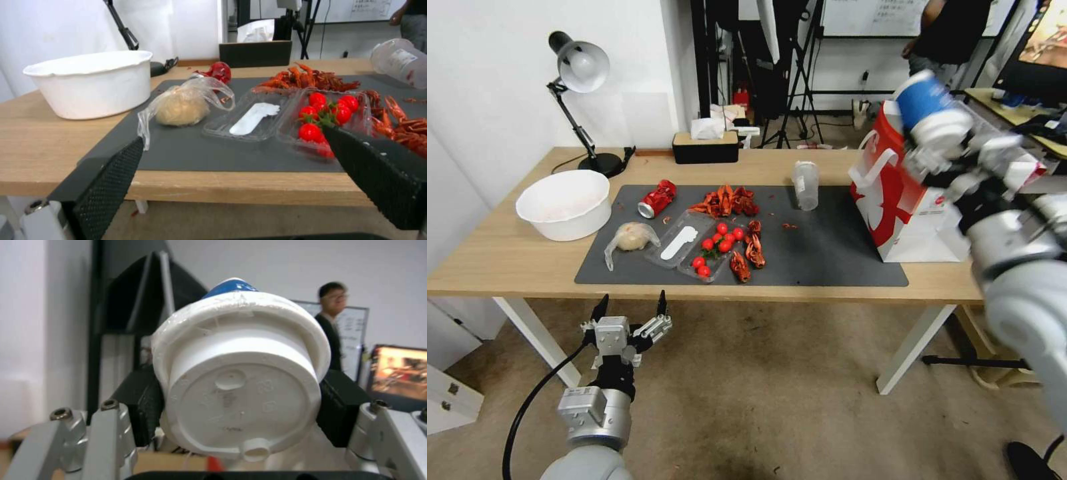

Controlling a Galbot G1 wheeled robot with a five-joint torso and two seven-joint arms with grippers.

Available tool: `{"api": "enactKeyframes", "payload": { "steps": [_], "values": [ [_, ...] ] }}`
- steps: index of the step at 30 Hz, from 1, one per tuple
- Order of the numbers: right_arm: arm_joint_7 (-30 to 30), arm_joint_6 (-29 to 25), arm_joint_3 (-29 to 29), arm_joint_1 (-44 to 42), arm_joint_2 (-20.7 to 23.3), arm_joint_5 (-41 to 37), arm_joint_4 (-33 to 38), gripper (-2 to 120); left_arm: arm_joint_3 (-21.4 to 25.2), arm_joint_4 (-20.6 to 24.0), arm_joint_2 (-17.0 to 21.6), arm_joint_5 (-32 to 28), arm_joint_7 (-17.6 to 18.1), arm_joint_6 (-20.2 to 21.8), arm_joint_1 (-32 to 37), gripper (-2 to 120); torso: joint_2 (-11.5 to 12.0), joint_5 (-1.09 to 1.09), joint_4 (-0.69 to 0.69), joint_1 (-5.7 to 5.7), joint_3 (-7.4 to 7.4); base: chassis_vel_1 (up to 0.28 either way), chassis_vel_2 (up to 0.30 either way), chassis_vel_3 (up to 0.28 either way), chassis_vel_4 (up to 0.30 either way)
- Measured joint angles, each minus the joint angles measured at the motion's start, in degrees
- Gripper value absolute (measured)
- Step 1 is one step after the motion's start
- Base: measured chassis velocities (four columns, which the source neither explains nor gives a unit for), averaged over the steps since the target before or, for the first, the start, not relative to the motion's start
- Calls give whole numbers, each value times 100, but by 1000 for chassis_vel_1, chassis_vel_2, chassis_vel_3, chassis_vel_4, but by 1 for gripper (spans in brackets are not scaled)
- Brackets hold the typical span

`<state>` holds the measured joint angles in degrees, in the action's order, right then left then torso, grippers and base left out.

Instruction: Pick up the trash from the table and place it into the takeout bag.

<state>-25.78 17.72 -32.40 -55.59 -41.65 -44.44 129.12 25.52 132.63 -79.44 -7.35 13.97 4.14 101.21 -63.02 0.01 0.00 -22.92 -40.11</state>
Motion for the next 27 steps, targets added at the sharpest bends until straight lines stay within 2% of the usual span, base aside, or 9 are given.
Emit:
{"api": "enactKeyframes", "payload": {
  "steps": [5,12,15,16,19,20,22,27],
  "values": [
    [-70,4,48,535,161,-155,-609,65,-7,1,-22,5,0,-9,28,100,0,-2,0,0,0,0,0,0,0],
    [8,47,258,776,126,-159,-1258,65,-49,0,-86,21,0,-9,27,100,0,0,0,0,0,0,0,0,0],
    [109,51,336,884,83,-156,-1680,76,-40,-26,-101,31,-2,-4,9,100,1,0,0,0,-1,0,0,0,0],
    [109,51,336,884,83,-156,-1680,76,-40,-26,-101,31,-2,-4,9,100,1,0,0,0,-1,0,0,0,0],
    [167,54,348,906,71,-145,-1787,90,-42,-54,-112,33,-4,-2,-7,100,0,-2,0,0,0,0,0,0,0],
    [167,54,348,906,71,-145,-1787,90,-42,-54,-112,33,-4,-2,-7,100,0,-2,0,0,0,0,0,0,0],
    [179,62,356,906,56,-136,-1788,97,-42,-82,-108,34,-1,-27,-11,100,0,-2,0,0,0,0,0,0,0],
    [202,136,393,915,37,-118,-1793,100,-9,-81,-76,8,13,-48,-24,100,0,-1,0,0,0,0,0,0,0]
  ]
}}
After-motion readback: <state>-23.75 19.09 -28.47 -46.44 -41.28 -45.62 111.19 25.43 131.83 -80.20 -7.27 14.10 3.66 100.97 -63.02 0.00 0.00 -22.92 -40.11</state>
